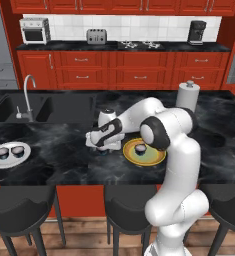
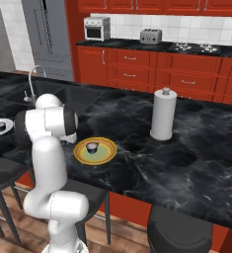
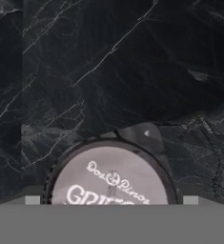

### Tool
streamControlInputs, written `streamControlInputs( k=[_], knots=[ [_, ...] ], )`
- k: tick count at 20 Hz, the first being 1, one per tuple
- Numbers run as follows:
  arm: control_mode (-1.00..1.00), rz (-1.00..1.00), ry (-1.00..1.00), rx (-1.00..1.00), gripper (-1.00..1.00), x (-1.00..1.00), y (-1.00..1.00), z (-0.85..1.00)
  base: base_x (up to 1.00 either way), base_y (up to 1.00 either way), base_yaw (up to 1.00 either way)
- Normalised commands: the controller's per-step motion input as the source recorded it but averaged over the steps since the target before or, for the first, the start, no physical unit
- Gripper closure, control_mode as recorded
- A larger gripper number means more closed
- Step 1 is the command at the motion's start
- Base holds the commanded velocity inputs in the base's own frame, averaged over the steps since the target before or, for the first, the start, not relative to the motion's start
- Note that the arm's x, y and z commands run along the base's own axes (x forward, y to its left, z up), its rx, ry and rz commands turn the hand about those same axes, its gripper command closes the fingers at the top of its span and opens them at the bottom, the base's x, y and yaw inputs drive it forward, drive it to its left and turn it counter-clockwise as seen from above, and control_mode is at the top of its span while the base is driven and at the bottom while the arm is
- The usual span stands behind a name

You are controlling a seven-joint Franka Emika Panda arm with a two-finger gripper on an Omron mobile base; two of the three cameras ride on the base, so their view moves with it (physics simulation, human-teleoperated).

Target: Place two yogurt containers on each plate.

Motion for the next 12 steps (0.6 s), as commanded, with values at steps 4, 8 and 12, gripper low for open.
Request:
streamControlInputs(
  k=[4,8,12],
  knots=[
    [-1.0,0.0,0.0,0.0,-1.0,0.04,0.0,-0.13,0.0,0.0,0.0],
    [-1.0,0.0,0.0,0.0,1.0,0.02,0.0,-0.1,0.0,0.0,0.0],
    [-1.0,0.0,0.0,0.0,1.0,0.0,0.0,-0.06,0.0,0.0,0.0]
  ],
)
